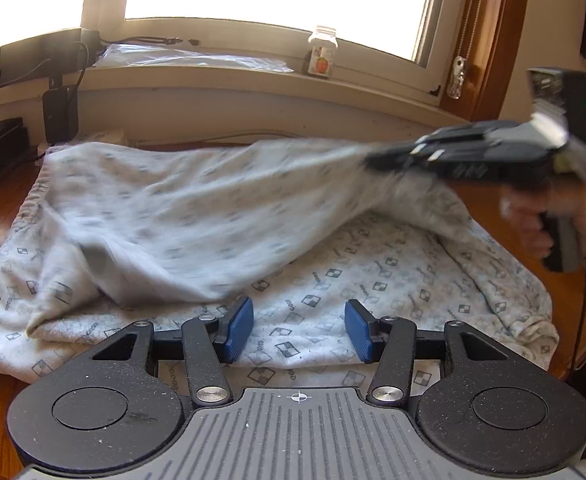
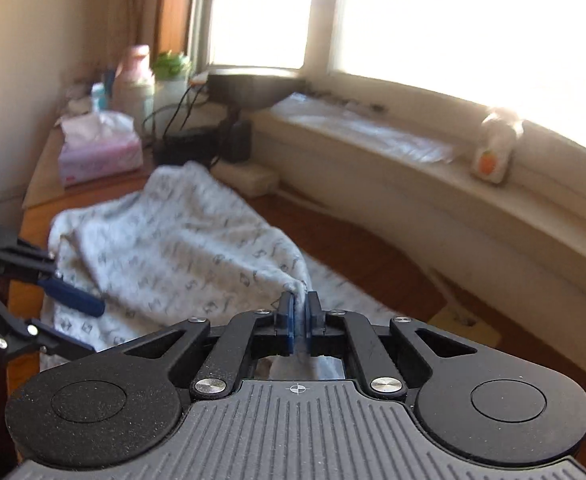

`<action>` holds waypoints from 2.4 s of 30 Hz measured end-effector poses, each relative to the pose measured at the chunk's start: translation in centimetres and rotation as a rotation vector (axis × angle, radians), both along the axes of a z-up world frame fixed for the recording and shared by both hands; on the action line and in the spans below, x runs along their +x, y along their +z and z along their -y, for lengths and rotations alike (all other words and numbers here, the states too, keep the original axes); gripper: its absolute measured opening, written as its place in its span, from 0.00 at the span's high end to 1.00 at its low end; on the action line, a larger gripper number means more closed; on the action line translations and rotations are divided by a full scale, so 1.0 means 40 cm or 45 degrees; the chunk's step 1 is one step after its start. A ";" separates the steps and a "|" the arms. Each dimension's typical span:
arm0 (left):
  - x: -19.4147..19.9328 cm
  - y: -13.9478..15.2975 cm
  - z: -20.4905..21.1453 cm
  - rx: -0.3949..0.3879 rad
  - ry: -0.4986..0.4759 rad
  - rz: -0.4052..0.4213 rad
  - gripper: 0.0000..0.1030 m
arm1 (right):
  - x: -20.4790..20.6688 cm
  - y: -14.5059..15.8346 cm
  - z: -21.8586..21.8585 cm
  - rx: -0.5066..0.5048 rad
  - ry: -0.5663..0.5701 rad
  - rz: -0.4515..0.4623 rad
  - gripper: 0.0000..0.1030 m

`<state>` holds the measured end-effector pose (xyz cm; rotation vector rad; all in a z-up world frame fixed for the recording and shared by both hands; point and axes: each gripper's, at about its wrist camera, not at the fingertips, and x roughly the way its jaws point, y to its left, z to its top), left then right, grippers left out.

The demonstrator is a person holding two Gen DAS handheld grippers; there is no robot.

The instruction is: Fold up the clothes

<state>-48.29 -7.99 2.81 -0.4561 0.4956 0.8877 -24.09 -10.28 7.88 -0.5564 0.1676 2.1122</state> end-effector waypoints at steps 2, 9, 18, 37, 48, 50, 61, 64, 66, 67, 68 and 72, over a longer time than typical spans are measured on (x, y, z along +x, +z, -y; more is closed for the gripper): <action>0.006 0.003 -0.002 0.003 0.000 -0.010 0.47 | 0.089 0.050 0.035 0.074 -0.104 -0.044 0.94; 0.091 0.046 -0.034 0.053 -0.082 -0.017 0.47 | 0.523 0.081 0.205 0.138 -0.718 -0.078 0.94; 0.348 0.074 -0.105 0.117 -0.291 -0.044 0.40 | 0.682 -0.037 0.332 0.058 -0.922 -0.157 0.75; 0.173 -0.005 -0.232 0.091 -0.045 -0.153 0.32 | 0.420 -0.088 0.187 -0.178 -0.279 -0.438 0.93; 0.067 0.012 -0.227 0.104 0.056 -0.126 0.32 | 0.797 0.027 0.327 0.151 -1.050 -0.239 0.95; 0.056 0.016 -0.222 0.111 0.072 -0.143 0.32 | 0.823 0.020 0.331 0.157 -1.146 -0.141 0.92; -0.069 0.020 -0.138 0.183 0.162 -0.385 0.32 | 0.454 -0.080 0.148 -0.069 -0.477 -0.234 0.82; -0.114 0.015 -0.149 0.181 0.237 -0.437 0.32 | 0.321 -0.099 0.094 -0.133 -0.272 -0.211 0.82; -0.153 0.012 -0.160 0.174 0.317 -0.438 0.32 | 0.267 -0.118 0.070 -0.177 -0.191 -0.164 0.82; -0.173 0.009 -0.166 0.171 0.363 -0.445 0.32 | 0.256 -0.128 0.067 -0.193 -0.191 -0.124 0.82; -0.194 0.006 -0.172 0.169 0.403 -0.451 0.32 | 0.256 -0.136 0.071 -0.204 -0.220 -0.074 0.83; -0.266 0.012 -0.184 0.126 0.475 -0.356 0.31 | 0.319 -0.160 0.102 -0.202 -0.388 0.072 0.82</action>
